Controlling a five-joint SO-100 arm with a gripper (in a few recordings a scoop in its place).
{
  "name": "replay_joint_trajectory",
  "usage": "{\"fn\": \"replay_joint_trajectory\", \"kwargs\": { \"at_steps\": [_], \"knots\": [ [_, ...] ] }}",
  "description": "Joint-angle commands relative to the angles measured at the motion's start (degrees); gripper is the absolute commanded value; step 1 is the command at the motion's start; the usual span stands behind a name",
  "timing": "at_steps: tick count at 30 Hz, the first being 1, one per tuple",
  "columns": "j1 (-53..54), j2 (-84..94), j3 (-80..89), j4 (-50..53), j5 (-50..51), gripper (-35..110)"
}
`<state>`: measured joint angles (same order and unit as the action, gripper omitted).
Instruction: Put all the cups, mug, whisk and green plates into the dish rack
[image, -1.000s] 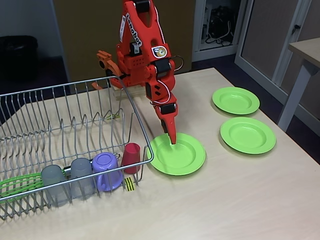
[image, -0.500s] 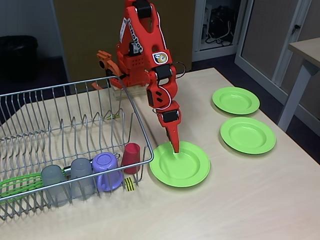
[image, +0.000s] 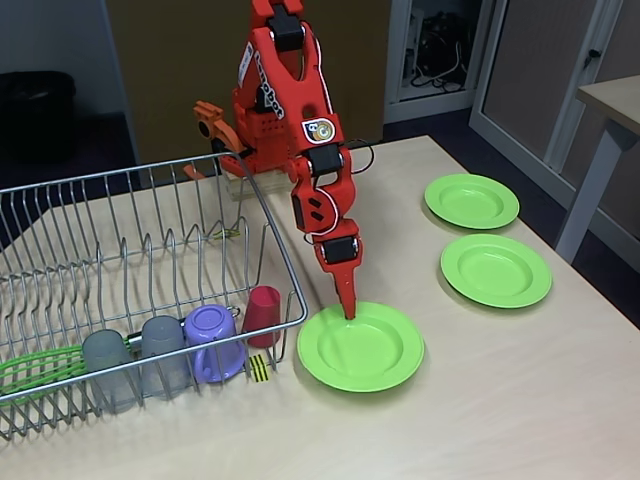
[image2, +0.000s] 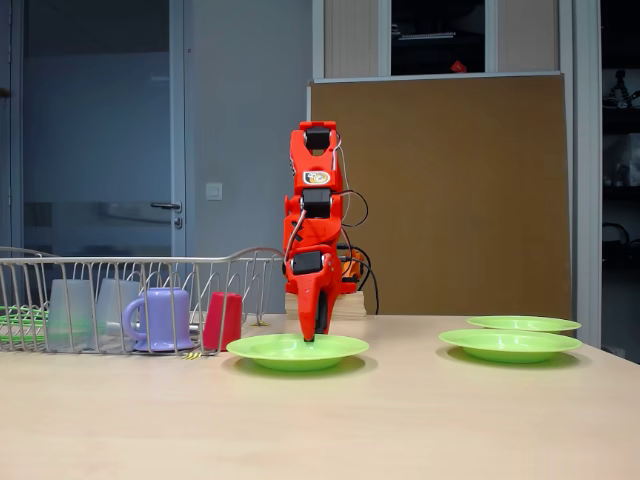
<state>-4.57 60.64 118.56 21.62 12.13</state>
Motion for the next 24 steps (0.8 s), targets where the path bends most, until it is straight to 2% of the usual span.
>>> {"fn": "replay_joint_trajectory", "kwargs": {
  "at_steps": [1,11,24],
  "knots": [
    [0.26,-9.14,1.49,2.99,1.23,0],
    [-5.62,3.52,6.24,7.21,0.00,0],
    [-15.12,31.03,5.80,27.42,-8.26,0]
  ]
}}
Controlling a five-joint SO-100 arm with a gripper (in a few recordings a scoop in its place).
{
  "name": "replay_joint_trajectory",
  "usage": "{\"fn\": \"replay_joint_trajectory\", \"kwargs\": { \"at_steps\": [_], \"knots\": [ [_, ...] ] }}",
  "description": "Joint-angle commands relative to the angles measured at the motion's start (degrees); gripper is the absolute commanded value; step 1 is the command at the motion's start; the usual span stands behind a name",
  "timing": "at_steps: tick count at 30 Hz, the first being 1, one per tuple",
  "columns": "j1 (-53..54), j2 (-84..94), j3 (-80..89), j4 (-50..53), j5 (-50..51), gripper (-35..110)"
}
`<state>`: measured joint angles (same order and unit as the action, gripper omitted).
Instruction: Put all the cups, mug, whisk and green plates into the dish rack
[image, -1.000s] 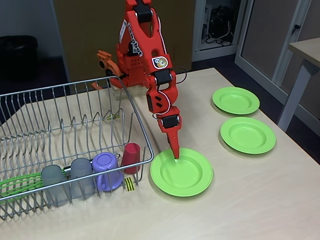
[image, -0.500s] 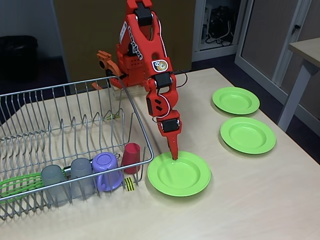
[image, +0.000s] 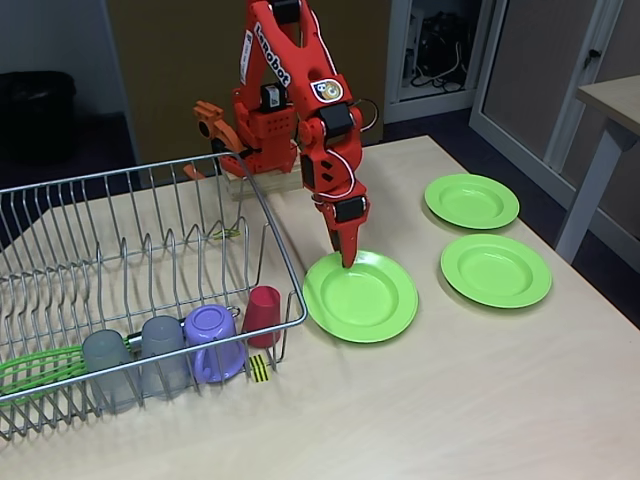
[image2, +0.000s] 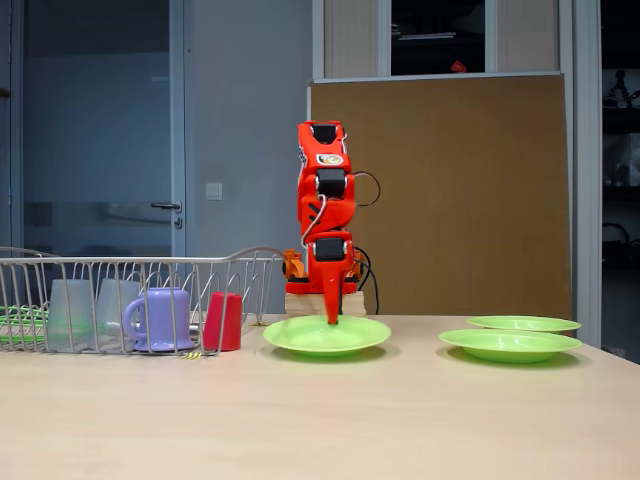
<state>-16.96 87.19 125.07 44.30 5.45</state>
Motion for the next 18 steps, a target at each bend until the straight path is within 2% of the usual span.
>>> {"fn": "replay_joint_trajectory", "kwargs": {
  "at_steps": [1,9,18],
  "knots": [
    [-3.25,5.45,-1.49,5.98,-2.11,0],
    [-6.77,12.04,-4.92,11.43,-5.54,0],
    [-9.32,16.00,-3.08,11.87,-5.01,0]
  ]
}}
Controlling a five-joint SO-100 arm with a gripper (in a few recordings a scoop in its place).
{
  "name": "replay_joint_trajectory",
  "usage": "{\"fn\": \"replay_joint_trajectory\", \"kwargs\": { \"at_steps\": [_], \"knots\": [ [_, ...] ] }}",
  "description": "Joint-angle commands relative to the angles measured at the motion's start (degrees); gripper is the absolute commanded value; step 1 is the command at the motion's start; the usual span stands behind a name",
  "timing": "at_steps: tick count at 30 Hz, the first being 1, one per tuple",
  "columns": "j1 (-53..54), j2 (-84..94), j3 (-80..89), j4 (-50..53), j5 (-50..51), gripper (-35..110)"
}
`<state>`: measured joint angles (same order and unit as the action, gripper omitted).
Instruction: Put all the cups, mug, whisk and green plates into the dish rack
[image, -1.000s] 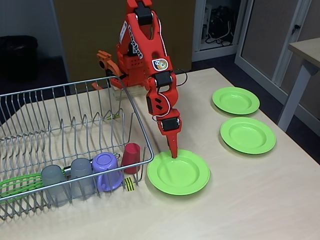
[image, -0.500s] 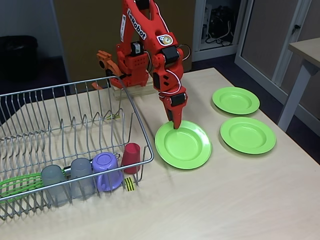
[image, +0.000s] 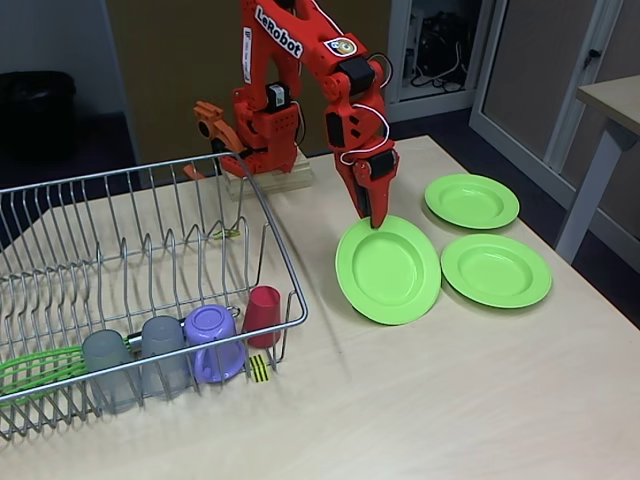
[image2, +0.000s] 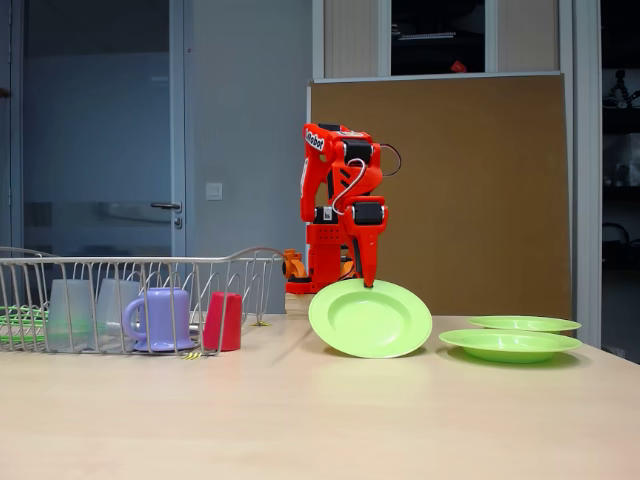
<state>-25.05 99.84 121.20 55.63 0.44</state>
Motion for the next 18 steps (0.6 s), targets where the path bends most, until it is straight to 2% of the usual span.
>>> {"fn": "replay_joint_trajectory", "kwargs": {
  "at_steps": [1,5,11,18],
  "knots": [
    [-1.23,3.69,1.49,0.00,0.09,0],
    [-0.88,4.48,6.15,-3.25,2.11,0],
    [1.41,2.37,15.21,-13.54,4.22,0],
    [5.54,-2.20,19.51,-22.94,1.76,0]
  ]
}}
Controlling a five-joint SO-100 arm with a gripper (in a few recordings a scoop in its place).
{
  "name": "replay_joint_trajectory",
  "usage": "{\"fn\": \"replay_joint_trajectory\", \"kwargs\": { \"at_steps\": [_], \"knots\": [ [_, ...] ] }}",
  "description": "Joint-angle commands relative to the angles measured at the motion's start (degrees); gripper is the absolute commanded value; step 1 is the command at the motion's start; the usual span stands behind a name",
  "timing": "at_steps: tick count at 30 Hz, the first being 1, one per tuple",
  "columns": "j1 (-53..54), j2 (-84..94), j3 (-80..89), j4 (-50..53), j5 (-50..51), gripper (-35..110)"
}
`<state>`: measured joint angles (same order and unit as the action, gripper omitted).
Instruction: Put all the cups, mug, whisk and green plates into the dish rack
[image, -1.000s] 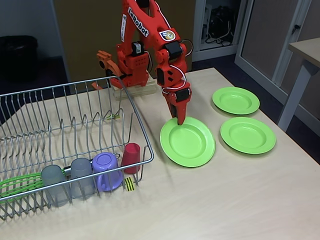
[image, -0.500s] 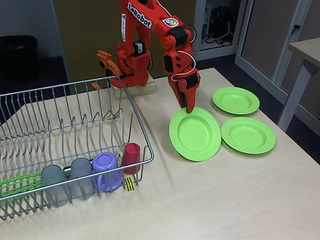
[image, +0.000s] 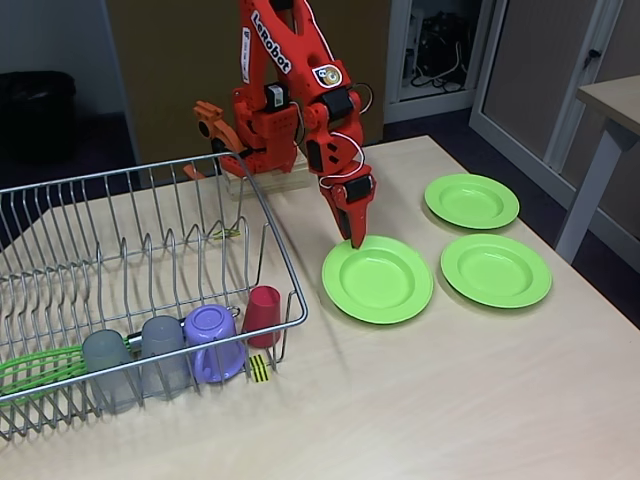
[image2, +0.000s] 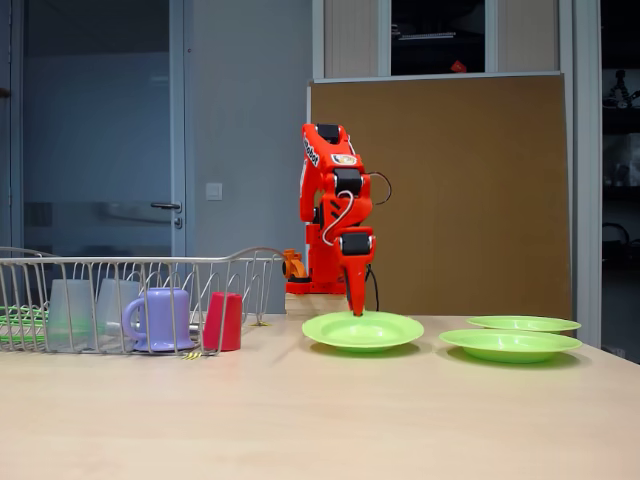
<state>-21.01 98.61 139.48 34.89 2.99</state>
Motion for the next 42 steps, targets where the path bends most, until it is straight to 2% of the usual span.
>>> {"fn": "replay_joint_trajectory", "kwargs": {
  "at_steps": [1,9,18,42],
  "knots": [
    [2.11,-1.76,1.05,-2.90,-1.41,0],
    [4.31,-7.73,-3.16,-3.60,-3.52,1],
    [4.31,-11.87,-5.54,-2.99,-2.02,16],
    [3.52,-3.25,-12.57,11.95,-0.79,23]
  ]
}}
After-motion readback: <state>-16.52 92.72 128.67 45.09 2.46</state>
